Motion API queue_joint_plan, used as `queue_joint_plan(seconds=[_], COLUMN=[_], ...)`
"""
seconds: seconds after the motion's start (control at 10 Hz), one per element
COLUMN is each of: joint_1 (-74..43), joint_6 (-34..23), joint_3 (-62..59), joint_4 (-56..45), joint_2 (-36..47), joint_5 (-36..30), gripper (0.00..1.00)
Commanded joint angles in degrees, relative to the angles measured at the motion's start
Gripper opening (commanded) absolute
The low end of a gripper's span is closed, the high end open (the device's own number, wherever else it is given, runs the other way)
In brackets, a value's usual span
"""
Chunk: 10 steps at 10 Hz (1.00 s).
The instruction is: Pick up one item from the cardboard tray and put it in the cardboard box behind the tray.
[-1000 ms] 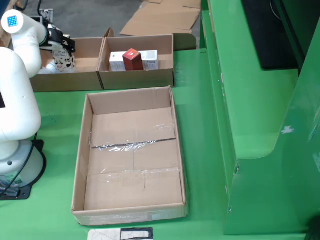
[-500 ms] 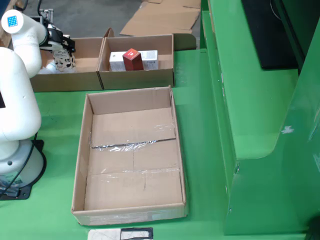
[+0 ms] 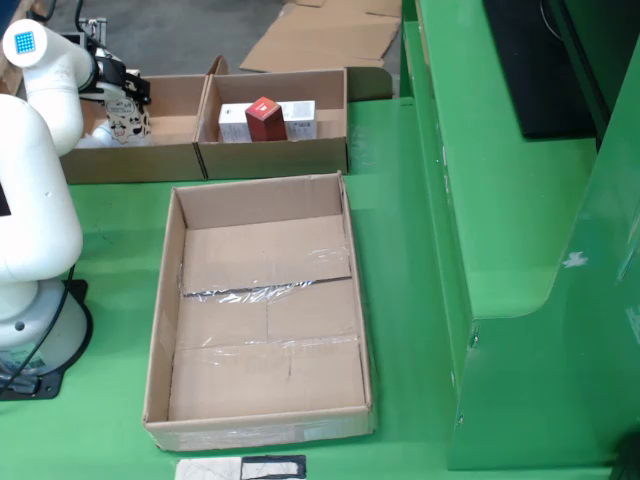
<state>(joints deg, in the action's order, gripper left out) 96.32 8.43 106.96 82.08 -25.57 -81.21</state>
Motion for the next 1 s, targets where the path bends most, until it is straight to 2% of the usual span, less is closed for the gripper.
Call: queue_joint_plan(seconds=[0.0,0.7,0.9], joint_1=[0.6,0.6,0.6], joint_6=[0.52,0.52,0.52], joint_3=[-0.75,-0.75,-0.75], joint_4=[0.32,0.32,0.32], joint_2=[1.3,1.3,1.3], joint_5=[-0.47,-0.47,-0.47], gripper=[0.3,1.0,1.0])
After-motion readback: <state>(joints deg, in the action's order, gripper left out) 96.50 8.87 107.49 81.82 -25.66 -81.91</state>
